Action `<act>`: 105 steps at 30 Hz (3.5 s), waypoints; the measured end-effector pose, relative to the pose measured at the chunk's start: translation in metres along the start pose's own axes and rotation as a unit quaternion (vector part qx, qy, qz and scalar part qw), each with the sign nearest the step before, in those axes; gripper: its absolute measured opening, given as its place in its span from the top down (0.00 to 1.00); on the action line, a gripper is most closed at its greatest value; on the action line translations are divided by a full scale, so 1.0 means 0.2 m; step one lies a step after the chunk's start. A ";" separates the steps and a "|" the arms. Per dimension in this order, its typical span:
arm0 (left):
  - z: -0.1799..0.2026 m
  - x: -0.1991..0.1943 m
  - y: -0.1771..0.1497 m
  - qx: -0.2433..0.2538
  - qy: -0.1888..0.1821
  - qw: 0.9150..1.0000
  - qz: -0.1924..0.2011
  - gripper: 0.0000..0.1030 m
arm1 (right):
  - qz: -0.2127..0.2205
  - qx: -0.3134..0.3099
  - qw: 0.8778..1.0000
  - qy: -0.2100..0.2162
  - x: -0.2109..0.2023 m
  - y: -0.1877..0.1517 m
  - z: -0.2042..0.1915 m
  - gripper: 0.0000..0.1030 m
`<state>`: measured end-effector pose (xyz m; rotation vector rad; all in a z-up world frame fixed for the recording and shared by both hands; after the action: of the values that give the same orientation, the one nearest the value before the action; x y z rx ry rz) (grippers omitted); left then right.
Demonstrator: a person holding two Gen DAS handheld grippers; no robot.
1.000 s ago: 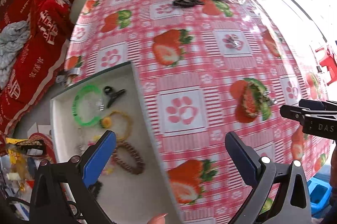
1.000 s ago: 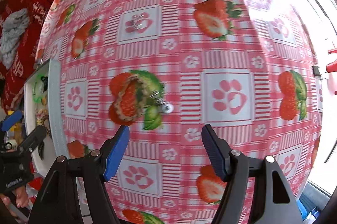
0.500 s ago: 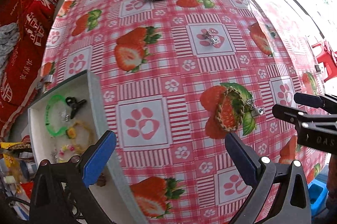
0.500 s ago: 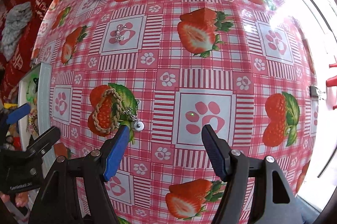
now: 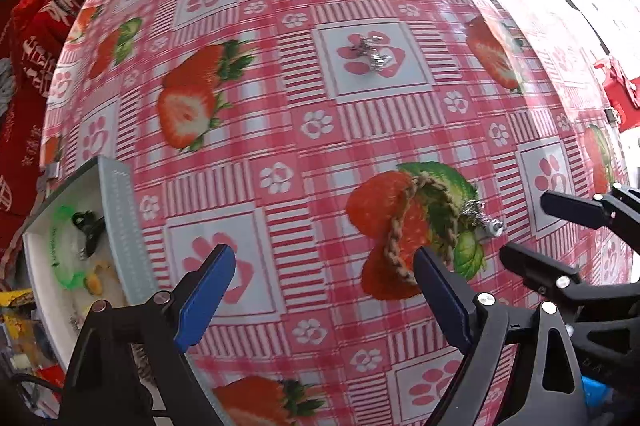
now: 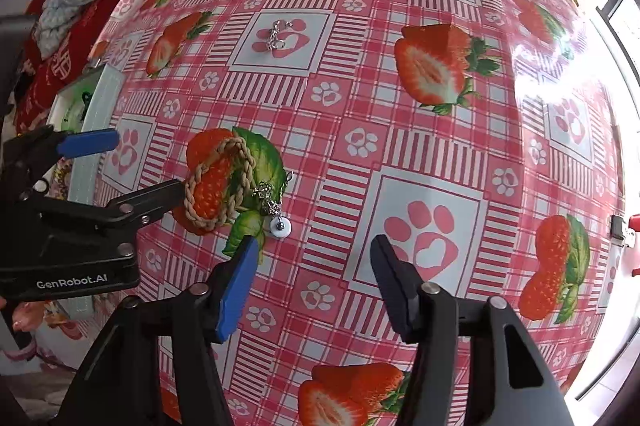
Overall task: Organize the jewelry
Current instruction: 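Grasp the braided rope bracelet with the left tool while the right tool grasps the silver charm, then carry the braided bracelet and silver charm over the white tray with both tools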
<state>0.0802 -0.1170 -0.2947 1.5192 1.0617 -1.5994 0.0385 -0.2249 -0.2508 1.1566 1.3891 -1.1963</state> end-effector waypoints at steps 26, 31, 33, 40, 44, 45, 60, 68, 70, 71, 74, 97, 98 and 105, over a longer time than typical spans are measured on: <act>0.13 0.01 0.03 0.018 -0.040 0.999 0.011 0.87 | 0.044 -0.065 0.996 -0.048 0.03 0.08 -0.07 0.89; 0.09 -0.03 -0.01 0.011 -0.050 0.999 0.020 0.87 | 0.047 -0.045 0.997 -0.028 -0.01 0.06 -0.07 0.89; 0.08 -0.06 -0.02 0.010 -0.052 0.998 0.024 0.87 | 0.049 -0.039 0.998 -0.021 -0.03 0.06 -0.07 0.89; 0.00 -0.17 -0.05 0.003 -0.058 0.998 0.035 0.87 | 0.051 -0.010 0.999 0.002 -0.07 0.06 -0.05 0.89; -0.04 -0.21 -0.06 -0.007 -0.066 0.997 0.040 0.87 | 0.051 0.006 0.999 0.017 -0.10 0.06 -0.05 0.88; -0.04 -0.21 -0.06 -0.008 -0.067 0.997 0.042 0.87 | 0.051 0.009 0.998 0.020 -0.11 0.06 -0.05 0.88; -0.17 -0.37 -0.18 -0.038 -0.075 0.994 0.063 0.87 | 0.052 0.003 0.998 0.025 -0.27 0.06 -0.19 0.88; -0.32 -0.43 -0.31 -0.066 -0.073 0.993 0.069 0.87 | 0.054 -0.021 0.998 0.024 -0.37 0.06 -0.35 0.88; -0.37 -0.44 -0.35 -0.076 -0.074 0.992 0.068 0.87 | 0.054 -0.031 0.998 0.023 -0.40 0.06 -0.40 0.88; -0.39 -0.45 -0.37 -0.081 -0.075 0.992 0.067 0.87 | 0.055 -0.035 0.998 0.023 -0.40 0.07 -0.42 0.88; -0.46 -0.45 -0.42 -0.095 -0.074 0.991 0.066 0.87 | 0.055 -0.052 0.997 0.024 -0.43 0.07 -0.51 0.88; -0.90 -0.30 -0.87 -0.193 -0.073 0.978 0.040 0.87 | 0.026 -0.177 0.984 0.024 -0.39 0.05 -1.18 0.88; -0.92 -0.28 -0.90 -0.199 -0.073 0.977 0.036 0.87 | 0.023 -0.182 0.983 0.023 -0.38 0.05 -1.20 0.88; -1.00 -0.15 -1.02 -0.223 -0.074 0.972 0.014 0.87 | -0.008 -0.209 0.977 0.028 -0.27 0.03 -1.34 0.88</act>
<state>-0.0114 0.1504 -0.2417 1.0918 1.2107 -1.3182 0.0311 0.0373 -0.1754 0.8866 1.6006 -0.8306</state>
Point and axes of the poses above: each gripper's, at about its wrist camera, not at the fingertips, and x roughly the way its jaws point, z to its right, y to its top, the point moved 10 cm from there along x, roughly the way its jaws point, and after that the axes turned 15 degrees about -z, right-handed, at the moved point
